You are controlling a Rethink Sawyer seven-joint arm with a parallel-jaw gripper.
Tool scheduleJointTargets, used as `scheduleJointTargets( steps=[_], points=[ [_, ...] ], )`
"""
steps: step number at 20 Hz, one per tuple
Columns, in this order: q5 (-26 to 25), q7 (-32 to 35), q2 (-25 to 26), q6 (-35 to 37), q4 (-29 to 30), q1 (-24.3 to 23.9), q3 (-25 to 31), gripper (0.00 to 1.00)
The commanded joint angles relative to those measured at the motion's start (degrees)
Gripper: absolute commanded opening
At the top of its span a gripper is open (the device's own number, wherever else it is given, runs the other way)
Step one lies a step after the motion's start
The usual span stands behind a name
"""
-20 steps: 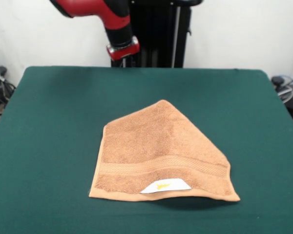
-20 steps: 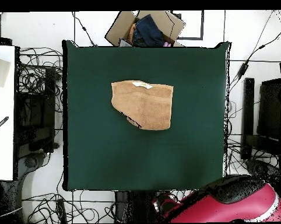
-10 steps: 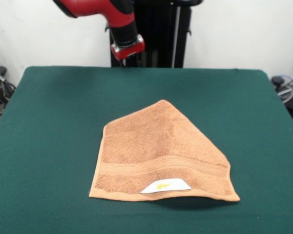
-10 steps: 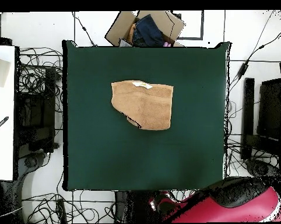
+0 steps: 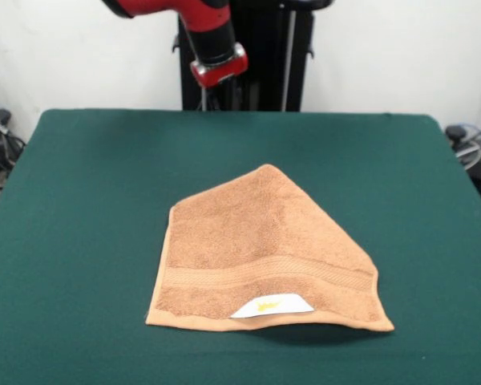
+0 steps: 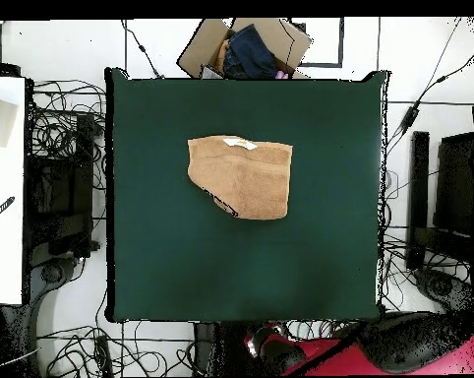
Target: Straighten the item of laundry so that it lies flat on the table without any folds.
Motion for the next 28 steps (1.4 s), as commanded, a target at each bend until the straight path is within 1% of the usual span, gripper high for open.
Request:
scheduleJointTargets(
  steps=[1,4,8,15,19,24,28],
  points=[
    [5.60,4.90,-6.02,11.77,-0.25,-1.72,11.49,1.00],
    [6.16,4.17,-7.18,13.79,0.02,-3.07,13.73,1.00],
    [4.76,3.20,-7.72,13.63,0.53,-5.33,17.07,1.00],
    [1.05,2.84,-7.64,9.81,1.85,-8.22,21.86,1.00],
    [-1.51,1.75,-5.71,8.79,1.46,-10.98,24.25,1.00],
    [-3.80,2.23,-5.35,7.22,1.73,-11.59,25.88,1.00],
    [-4.33,3.20,-6.00,6.61,2.33,-12.14,26.61,1.00]
  ],
)
